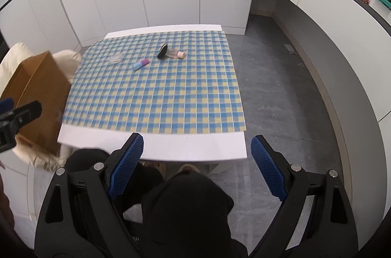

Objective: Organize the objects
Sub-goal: 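Move both open grippers back over the remaining cosmetics on the checked table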

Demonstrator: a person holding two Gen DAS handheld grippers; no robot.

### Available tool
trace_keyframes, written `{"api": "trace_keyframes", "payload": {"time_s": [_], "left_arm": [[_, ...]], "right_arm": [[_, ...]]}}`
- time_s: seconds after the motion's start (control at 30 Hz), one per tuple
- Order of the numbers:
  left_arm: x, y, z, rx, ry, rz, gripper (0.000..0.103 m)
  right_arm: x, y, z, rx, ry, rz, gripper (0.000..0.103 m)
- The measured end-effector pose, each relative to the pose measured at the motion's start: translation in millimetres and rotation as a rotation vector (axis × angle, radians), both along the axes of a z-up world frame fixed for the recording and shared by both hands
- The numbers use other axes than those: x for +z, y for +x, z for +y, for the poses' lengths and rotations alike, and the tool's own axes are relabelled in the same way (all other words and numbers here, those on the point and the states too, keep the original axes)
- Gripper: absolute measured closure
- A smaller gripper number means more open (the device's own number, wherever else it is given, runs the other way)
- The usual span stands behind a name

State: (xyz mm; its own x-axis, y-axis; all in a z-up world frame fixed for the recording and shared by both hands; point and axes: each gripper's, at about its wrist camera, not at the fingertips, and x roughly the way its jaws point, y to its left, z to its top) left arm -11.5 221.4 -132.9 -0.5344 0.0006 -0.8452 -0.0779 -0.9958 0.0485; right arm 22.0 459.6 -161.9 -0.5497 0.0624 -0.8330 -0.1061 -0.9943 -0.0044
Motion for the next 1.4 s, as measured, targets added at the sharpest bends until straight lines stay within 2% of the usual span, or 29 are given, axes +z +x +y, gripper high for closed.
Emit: {"api": "trace_keyframes", "payload": {"time_s": [0.23,0.43,0.57,0.73,0.87,0.97,1.17,1.33,1.4], "left_arm": [[-17.5,-37.4,-1.2,0.02,0.004,-0.011,0.001],[-29.1,-71.2,-2.4,0.052,0.013,0.014,0.001],[-44.8,-98.9,-5.6,0.071,0.015,0.001,0.001],[-73.2,-134.6,-3.2,0.084,0.013,-0.029,0.001],[-107.9,-164.0,-5.6,0.11,0.061,-0.074,0.001],[-133.0,-186.8,-2.7,0.13,0.027,-0.1,0.001],[-161.8,-222.0,-0.6,0.151,0.038,-0.114,0.001],[-184.8,-240.1,-2.9,0.182,0.044,-0.137,0.001],[-195.5,-245.3,-2.9,0.196,0.051,-0.157,0.001]], "right_arm": [[-19.4,-44.8,-5.1,0.009,-0.023,-0.007,0.011],[-38.5,-94.8,-4.8,0.015,-0.032,-0.028,0.011],[-52.3,-129.4,-0.9,0.004,-0.045,-0.052,0.011],[-74.1,-170.8,3.0,0.003,-0.024,-0.078,0.011],[-91.7,-207.0,11.2,0.001,-0.033,-0.09,0.011],[-103.3,-227.5,18.2,0.0,-0.026,-0.083,0.011],[-137.2,-272.2,26.3,0.017,-0.059,-0.082,0.011],[-172.7,-309.6,13.0,0.047,-0.028,-0.113,0.011],[-185.7,-323.0,9.2,0.032,-0.074,-0.115,0.011]]}}
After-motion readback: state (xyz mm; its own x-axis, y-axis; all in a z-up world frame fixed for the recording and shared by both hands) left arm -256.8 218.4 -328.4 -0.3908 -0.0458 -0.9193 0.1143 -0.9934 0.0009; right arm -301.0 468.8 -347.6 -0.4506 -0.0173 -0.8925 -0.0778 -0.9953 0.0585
